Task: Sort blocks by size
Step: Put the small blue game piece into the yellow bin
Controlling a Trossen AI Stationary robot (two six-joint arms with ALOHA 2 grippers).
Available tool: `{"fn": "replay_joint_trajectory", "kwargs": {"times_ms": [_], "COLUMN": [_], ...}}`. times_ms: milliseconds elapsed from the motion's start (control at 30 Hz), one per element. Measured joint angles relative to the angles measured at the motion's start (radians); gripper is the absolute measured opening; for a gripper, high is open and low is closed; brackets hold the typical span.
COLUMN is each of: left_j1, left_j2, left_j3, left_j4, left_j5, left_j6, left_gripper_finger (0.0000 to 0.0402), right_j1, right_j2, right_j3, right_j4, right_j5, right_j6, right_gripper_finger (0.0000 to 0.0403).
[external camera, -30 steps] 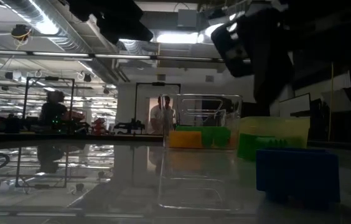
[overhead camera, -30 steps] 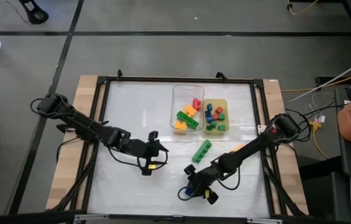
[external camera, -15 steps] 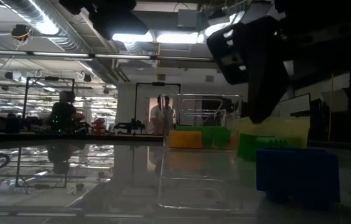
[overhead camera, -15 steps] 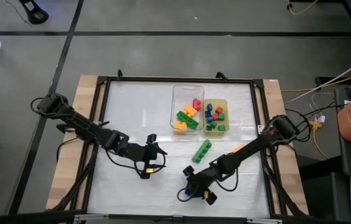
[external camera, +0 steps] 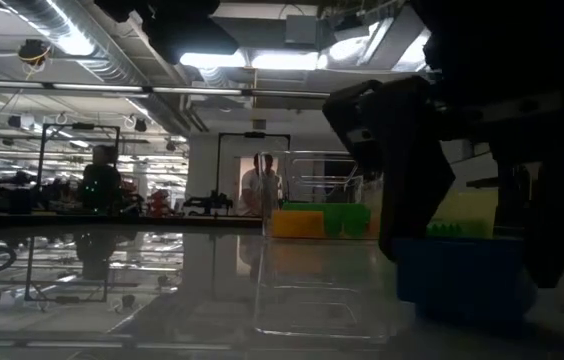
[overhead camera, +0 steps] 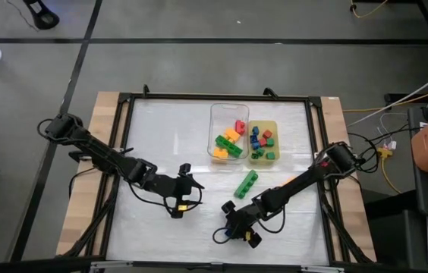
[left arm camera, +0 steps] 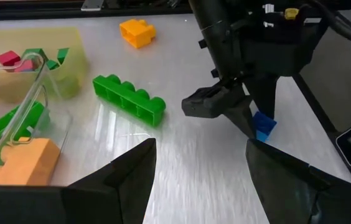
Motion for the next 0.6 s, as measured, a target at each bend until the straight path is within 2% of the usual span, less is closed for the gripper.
{"fn": "replay_joint_trajectory", "kwargs": {"times_ms": [367,467,600], "left_j1": [-0.015,-0.02,-0.03], "left_j2": [0.0,0.0,0.001], "left_j3": [0.0,0.0,0.0], "left_j4": [-0.001,-0.001,0.0], "left_j5": [0.0,0.0,0.0], "left_j6": [0.005,0.014,0.022], "left_gripper_finger": [0.0235,0.0235,0.0235], "right_j1": [0.0,0.0,0.0], "right_j2": [0.0,0.0,0.0], "right_j3": [0.0,0.0,0.0], "right_j4": [-0.025,-0.024,-0.024], "right_j5": [0.027,0.027,0.027], "right_j6": [0.032,0.032,0.032], "right_gripper_finger": [0.0207,0.0191,0.015]}}
